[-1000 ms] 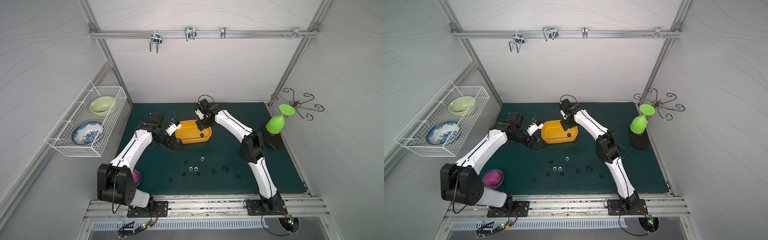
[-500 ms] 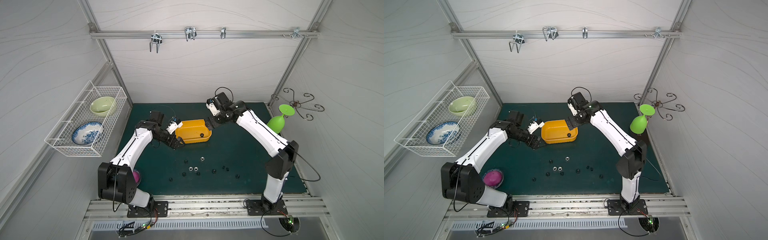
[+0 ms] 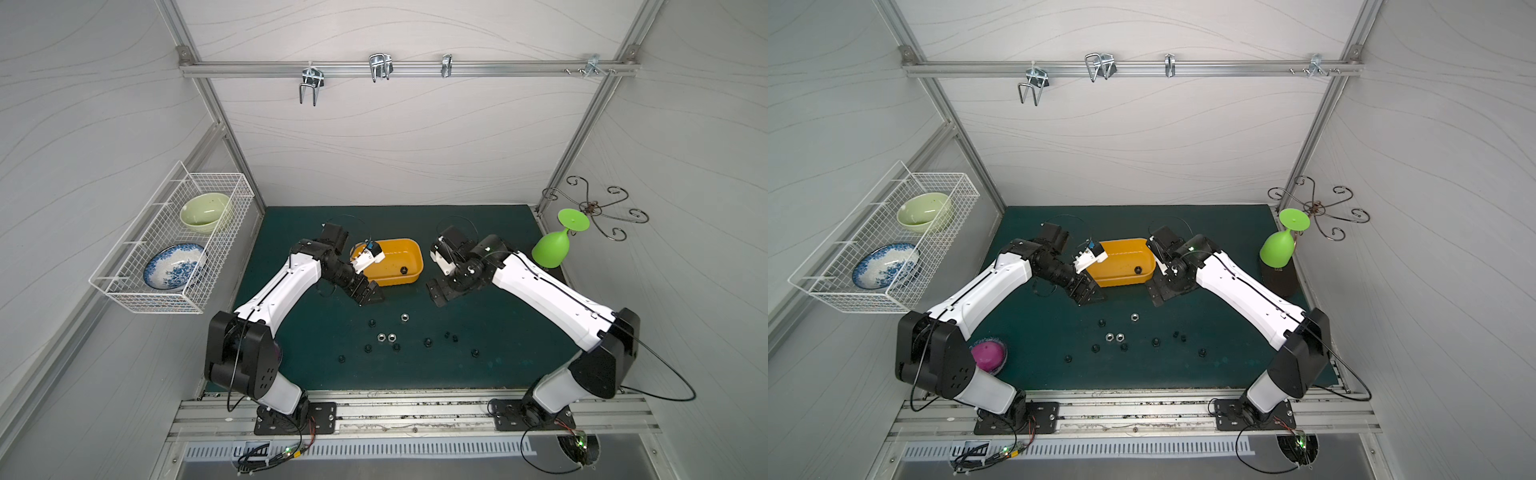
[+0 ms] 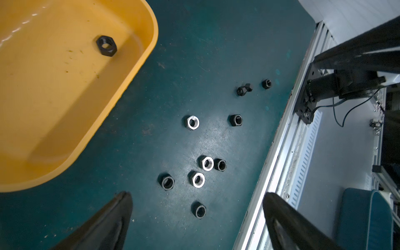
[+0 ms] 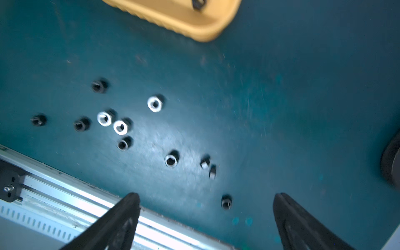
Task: Put the nuts on the desktop into the storage box
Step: Pick up the nut from the center of the board.
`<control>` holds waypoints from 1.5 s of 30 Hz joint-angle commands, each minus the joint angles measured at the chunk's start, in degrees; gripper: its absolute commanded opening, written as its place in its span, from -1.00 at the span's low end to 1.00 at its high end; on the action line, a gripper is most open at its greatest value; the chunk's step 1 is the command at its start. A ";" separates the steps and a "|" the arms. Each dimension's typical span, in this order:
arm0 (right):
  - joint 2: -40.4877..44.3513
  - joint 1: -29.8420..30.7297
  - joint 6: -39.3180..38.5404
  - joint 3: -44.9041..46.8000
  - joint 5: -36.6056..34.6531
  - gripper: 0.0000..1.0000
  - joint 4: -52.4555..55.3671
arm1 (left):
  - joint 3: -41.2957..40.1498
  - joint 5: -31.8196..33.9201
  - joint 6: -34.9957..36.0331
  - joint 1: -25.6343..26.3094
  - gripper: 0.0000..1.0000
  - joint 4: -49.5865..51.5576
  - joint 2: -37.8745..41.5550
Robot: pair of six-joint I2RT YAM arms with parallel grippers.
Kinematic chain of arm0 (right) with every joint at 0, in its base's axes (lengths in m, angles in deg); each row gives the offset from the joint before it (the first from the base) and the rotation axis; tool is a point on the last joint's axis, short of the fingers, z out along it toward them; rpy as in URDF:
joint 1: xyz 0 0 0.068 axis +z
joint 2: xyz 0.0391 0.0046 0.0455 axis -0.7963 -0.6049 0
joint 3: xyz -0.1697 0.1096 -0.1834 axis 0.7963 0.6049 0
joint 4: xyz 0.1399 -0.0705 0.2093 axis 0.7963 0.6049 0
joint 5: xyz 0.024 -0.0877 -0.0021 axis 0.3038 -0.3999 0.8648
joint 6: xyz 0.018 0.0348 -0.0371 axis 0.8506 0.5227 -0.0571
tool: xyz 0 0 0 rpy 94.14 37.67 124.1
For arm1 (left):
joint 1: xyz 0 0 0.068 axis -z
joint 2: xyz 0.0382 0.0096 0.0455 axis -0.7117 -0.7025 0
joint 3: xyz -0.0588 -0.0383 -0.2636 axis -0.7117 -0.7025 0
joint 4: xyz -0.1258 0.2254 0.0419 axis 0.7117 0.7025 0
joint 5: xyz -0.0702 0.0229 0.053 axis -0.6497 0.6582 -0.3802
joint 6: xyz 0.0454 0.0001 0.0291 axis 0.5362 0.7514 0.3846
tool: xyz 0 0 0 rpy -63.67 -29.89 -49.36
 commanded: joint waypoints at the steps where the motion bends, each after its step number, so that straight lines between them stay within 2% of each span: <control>1: 3.69 -0.03 10.01 6.47 2.20 0.98 3.44 | 3.46 3.67 2.02 3.34 0.97 -0.12 -1.23; 5: 4.84 -0.86 19.95 15.29 5.45 0.98 6.69 | 4.72 7.51 2.75 7.84 0.97 -0.41 -2.89; 8: 9.13 -1.95 24.27 22.30 8.79 0.98 4.85 | 5.77 8.61 2.52 10.90 0.97 -0.48 -4.26; 12: 16.36 -6.86 26.62 28.94 12.86 0.98 1.96 | 6.86 8.69 1.34 14.63 0.97 -1.48 -5.23; 17: 20.52 -12.09 26.62 33.51 17.74 0.98 -1.35 | 7.10 8.93 0.11 18.44 0.97 -2.51 -6.23; 20: 19.21 -13.35 26.45 34.30 18.52 0.98 -1.47 | 6.03 8.17 -2.25 19.84 0.97 -4.36 -6.63; 23: 17.84 -13.32 27.86 35.29 16.42 0.97 -2.42 | 5.03 6.26 -3.90 20.34 0.97 -5.62 -6.84; 29: 16.15 -13.22 31.89 39.19 17.05 0.98 -7.46 | 4.57 6.35 -4.38 20.53 0.97 -6.10 -6.52; 42: 9.39 -12.56 31.91 40.63 15.16 0.75 -14.30 | 4.04 5.84 -4.05 20.53 0.97 -5.56 -5.79; 45: 7.81 -12.30 31.74 41.09 15.01 0.65 -15.91 | 4.04 5.80 -3.97 20.56 0.97 -5.49 -5.83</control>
